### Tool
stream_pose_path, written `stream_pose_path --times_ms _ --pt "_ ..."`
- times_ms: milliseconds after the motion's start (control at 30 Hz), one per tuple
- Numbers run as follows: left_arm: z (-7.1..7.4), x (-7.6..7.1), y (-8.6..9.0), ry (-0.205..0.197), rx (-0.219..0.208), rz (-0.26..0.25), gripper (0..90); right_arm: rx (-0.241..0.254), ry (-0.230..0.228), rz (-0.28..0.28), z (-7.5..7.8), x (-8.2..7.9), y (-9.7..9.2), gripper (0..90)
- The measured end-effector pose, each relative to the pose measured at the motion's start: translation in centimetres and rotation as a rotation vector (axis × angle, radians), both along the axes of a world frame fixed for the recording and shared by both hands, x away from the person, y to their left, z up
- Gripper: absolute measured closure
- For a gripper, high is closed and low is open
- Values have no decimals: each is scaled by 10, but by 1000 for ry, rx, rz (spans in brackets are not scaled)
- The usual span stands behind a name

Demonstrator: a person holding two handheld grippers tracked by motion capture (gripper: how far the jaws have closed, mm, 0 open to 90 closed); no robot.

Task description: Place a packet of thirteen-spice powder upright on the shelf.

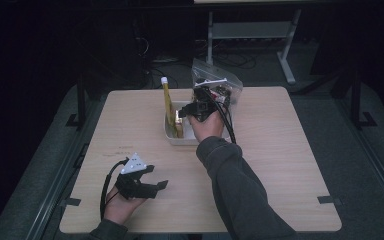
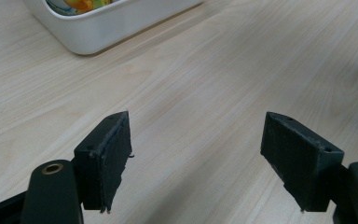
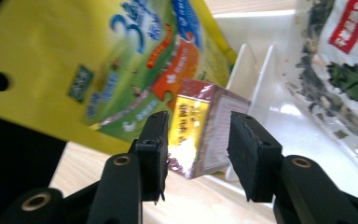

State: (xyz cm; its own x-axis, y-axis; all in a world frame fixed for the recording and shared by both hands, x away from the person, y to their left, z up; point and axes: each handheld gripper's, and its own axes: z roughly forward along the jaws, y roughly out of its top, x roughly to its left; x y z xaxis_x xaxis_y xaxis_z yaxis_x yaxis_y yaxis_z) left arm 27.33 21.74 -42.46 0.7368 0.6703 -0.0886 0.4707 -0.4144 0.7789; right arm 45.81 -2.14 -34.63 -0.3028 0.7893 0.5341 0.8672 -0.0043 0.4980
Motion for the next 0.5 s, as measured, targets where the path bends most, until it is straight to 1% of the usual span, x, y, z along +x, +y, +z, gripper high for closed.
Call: stream_pose_path --times_ms 200,233,267,300,400,500 --pt "-1 1 2 5 -5 4 238 -11 14 -22 -9 13 -1 575" --pt "-1 1 2 4 -3 2 238 -7 21 -28 -11 15 -2 569" --pt "-1 2 3 4 -2 3 238 10 23 -40 -13 17 -3 569" --pt "-1 2 3 5 -1 3 238 11 17 -42 -14 18 -4 569" --pt "-1 2 4 3 1 3 238 29 16 -51 -16 22 -4 565" --pt "0 2 5 2 -2 3 238 27 10 -53 -16 27 -3 551"
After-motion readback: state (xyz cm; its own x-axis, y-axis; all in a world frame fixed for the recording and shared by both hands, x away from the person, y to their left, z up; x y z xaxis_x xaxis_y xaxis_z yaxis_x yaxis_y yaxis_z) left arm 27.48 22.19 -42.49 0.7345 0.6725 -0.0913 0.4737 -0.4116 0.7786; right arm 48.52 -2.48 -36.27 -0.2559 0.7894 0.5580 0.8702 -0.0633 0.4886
